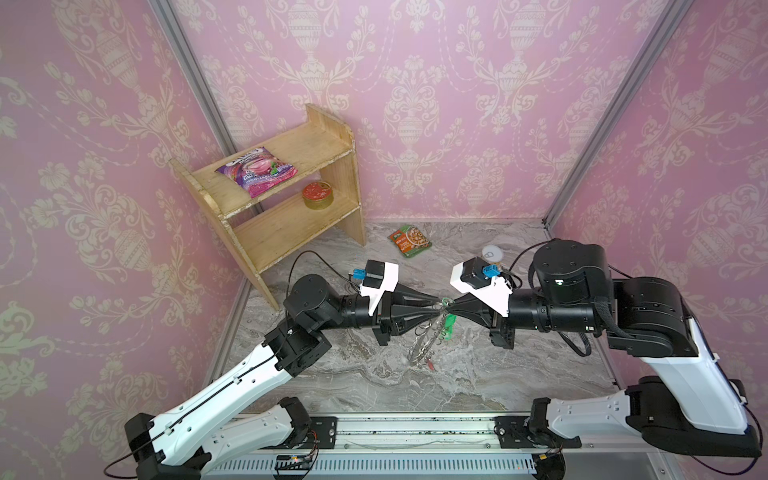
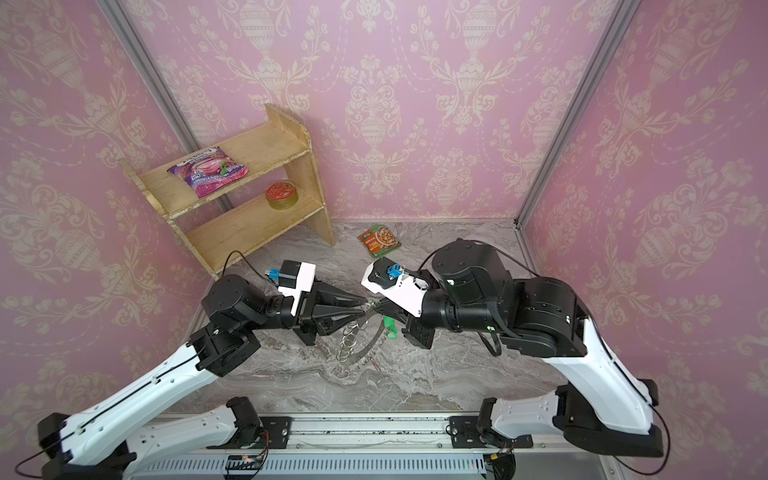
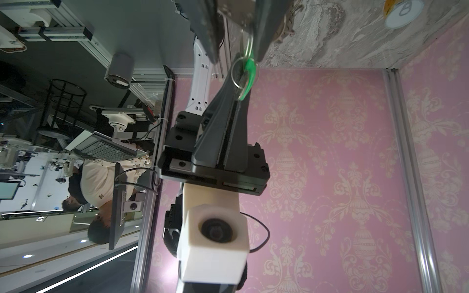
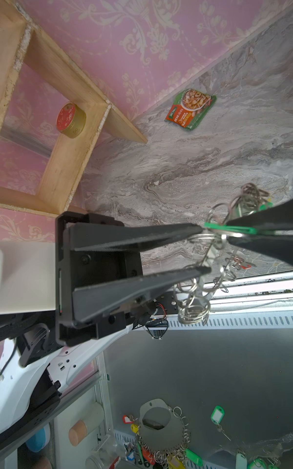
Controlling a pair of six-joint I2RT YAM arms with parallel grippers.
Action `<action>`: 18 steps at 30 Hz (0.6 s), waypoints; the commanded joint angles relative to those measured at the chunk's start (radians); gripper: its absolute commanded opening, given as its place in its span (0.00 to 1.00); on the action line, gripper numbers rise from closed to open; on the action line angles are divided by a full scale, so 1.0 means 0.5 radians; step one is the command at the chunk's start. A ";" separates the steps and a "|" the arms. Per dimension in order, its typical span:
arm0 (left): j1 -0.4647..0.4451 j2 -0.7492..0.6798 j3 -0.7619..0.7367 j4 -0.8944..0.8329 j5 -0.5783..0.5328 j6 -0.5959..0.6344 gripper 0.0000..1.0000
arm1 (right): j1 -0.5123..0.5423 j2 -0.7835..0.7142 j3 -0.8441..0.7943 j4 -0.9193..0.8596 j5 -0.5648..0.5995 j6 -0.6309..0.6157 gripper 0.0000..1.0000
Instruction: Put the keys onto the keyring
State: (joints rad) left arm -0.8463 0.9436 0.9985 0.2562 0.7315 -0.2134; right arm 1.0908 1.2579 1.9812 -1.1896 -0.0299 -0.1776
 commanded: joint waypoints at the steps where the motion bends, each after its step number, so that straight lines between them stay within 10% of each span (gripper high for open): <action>1: 0.013 -0.101 -0.067 -0.218 -0.225 0.166 0.58 | 0.006 0.041 0.062 -0.038 0.109 -0.011 0.00; 7: 0.014 -0.371 -0.186 -0.518 -0.623 0.316 0.82 | 0.004 0.117 -0.009 -0.037 0.173 0.036 0.00; 18: 0.014 -0.709 -0.288 -0.872 -1.140 0.405 0.94 | -0.042 0.297 -0.182 -0.044 0.239 0.147 0.00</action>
State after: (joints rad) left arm -0.8463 0.6006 0.8722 -0.1116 0.2523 -0.0418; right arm 1.0798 1.3857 1.9137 -1.2224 0.0597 -0.1429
